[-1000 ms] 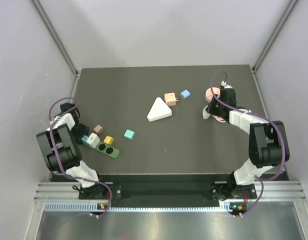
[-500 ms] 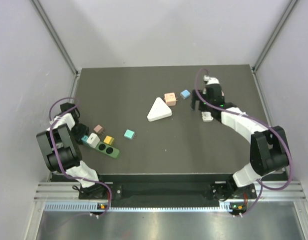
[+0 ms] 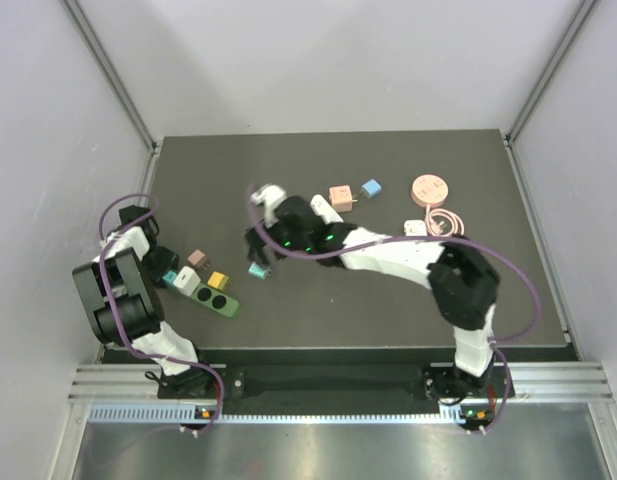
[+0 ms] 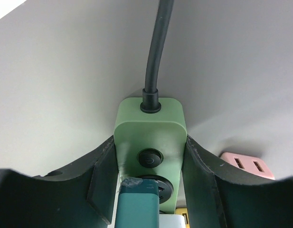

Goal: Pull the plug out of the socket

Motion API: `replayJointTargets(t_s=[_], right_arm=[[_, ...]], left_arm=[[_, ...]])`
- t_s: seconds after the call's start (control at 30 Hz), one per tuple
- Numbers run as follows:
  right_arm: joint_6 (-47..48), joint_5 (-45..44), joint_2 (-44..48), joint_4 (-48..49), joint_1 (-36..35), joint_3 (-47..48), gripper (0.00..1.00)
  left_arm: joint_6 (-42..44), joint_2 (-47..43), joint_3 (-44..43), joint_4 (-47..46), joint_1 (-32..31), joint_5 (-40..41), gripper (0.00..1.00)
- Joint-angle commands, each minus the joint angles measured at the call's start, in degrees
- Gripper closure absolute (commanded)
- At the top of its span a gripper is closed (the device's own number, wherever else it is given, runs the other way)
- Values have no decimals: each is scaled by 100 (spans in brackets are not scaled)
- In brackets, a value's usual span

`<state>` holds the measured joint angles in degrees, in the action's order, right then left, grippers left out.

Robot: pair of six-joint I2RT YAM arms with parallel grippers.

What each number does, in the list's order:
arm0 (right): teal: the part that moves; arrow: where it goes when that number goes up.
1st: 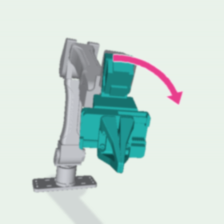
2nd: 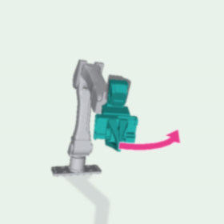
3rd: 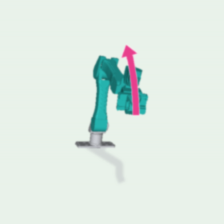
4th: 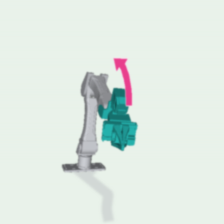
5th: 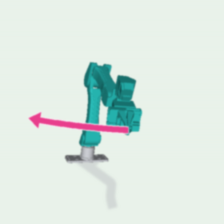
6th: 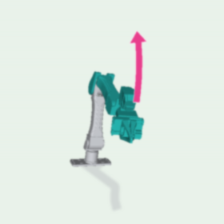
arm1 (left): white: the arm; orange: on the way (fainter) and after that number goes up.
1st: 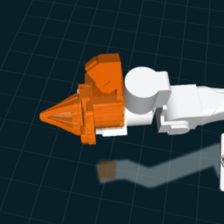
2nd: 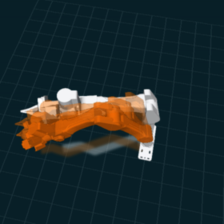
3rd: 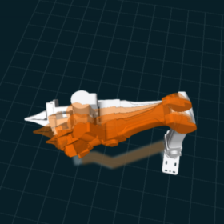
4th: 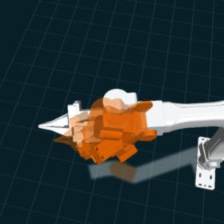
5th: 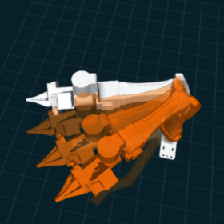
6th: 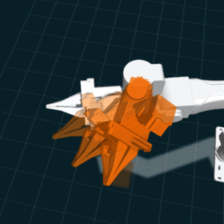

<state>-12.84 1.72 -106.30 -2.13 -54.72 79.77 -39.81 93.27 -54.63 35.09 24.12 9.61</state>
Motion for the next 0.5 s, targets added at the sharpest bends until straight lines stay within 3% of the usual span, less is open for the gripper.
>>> replayJointTargets(t_s=[0.0, 0.2, 0.33, 0.37, 0.47], right_arm=[[466, 426, -592, 169, -758, 907, 0], [1152, 330, -1384, 696, -1418, 1778, 0], [1414, 23, -1806, 846, -1585, 2174, 0], [1451, -48, -1920, 959, -1655, 2244, 0], [1486, -136, -2157, 1074, -1717, 2437, 0]], left_arm=[[456, -310, -109, 86, 5, -230, 82], [597, -275, -118, 129, 5, -460, 80], [562, -240, -109, 243, 5, -354, 91], [501, -196, -118, 287, 14, -345, 100], [343, -73, -135, 419, -4, -328, 100]])
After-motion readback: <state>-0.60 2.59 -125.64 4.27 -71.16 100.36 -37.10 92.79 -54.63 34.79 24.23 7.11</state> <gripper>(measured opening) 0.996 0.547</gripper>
